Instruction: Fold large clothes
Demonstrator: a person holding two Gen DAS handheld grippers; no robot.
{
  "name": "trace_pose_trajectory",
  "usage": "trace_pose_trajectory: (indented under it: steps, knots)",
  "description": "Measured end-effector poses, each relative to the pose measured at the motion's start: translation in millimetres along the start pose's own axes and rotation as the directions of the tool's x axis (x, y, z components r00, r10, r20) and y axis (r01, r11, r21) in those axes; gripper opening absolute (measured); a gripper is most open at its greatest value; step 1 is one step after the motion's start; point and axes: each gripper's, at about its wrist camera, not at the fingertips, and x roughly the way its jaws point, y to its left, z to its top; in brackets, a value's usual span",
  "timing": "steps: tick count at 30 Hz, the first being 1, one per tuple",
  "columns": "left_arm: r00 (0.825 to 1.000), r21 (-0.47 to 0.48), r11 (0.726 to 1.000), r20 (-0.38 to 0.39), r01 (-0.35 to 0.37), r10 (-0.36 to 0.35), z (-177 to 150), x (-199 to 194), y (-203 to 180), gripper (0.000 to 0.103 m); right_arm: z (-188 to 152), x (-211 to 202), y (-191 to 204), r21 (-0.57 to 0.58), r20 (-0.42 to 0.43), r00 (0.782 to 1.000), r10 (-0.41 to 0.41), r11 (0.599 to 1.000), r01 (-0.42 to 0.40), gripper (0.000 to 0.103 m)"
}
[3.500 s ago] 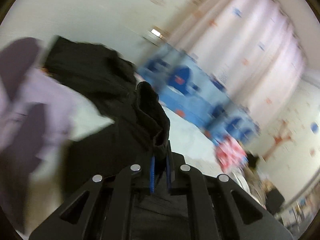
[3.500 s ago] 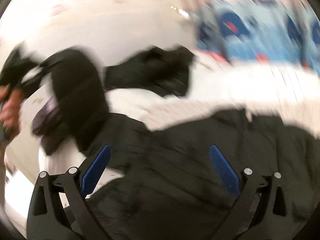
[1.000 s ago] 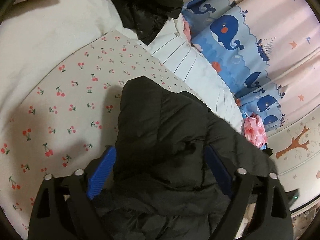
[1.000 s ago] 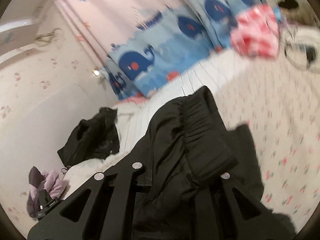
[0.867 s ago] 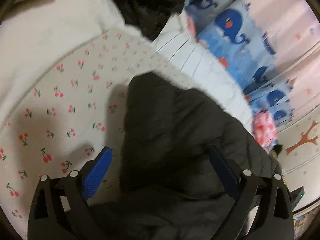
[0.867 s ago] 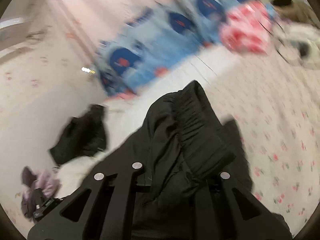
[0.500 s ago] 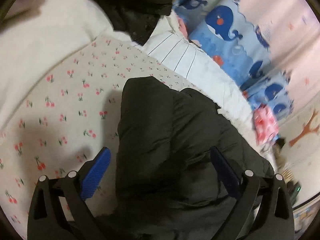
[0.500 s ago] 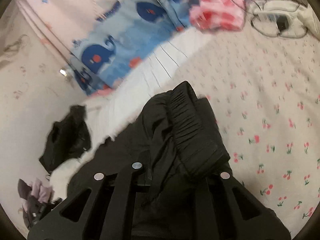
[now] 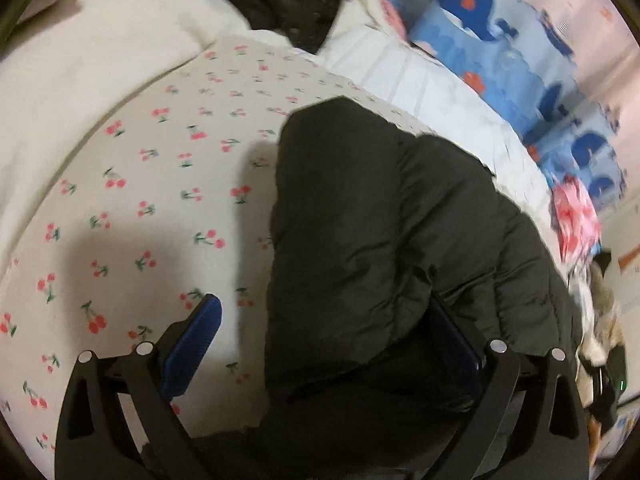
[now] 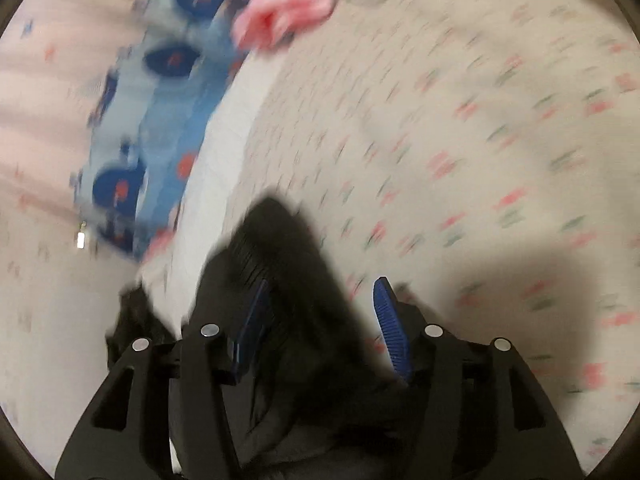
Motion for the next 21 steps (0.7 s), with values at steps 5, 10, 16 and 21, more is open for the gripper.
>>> trace_pose_trajectory:
  steps: [5, 10, 16, 21]
  knots:
    - [0.981, 0.0, 0.994, 0.16, 0.113, -0.112, 10, -35, -5, 0.096, -24, -16, 91, -0.428, 0.037, 0.984, 0.172, 0.893, -0.14, 0.074]
    - [0.993, -0.073, 0.993, 0.087, 0.091, -0.084, 13, -11, 7, 0.096, -79, 73, 100, -0.616, -0.146, 0.978, -0.146, 0.787, 0.025, 0.073]
    - [0.999, -0.108, 0.993, -0.021, 0.043, -0.045, 8, 15, 18, 0.097, -67, 75, 71, -0.53, -0.155, 0.962, -0.224, 0.841, 0.11, 0.058]
    - [0.996, 0.031, 0.996, 0.042, -0.08, 0.079, 9, 11, 3, 0.097, -71, 89, 70, -0.579, -0.192, 0.943, -0.273, 0.807, 0.116, 0.059]
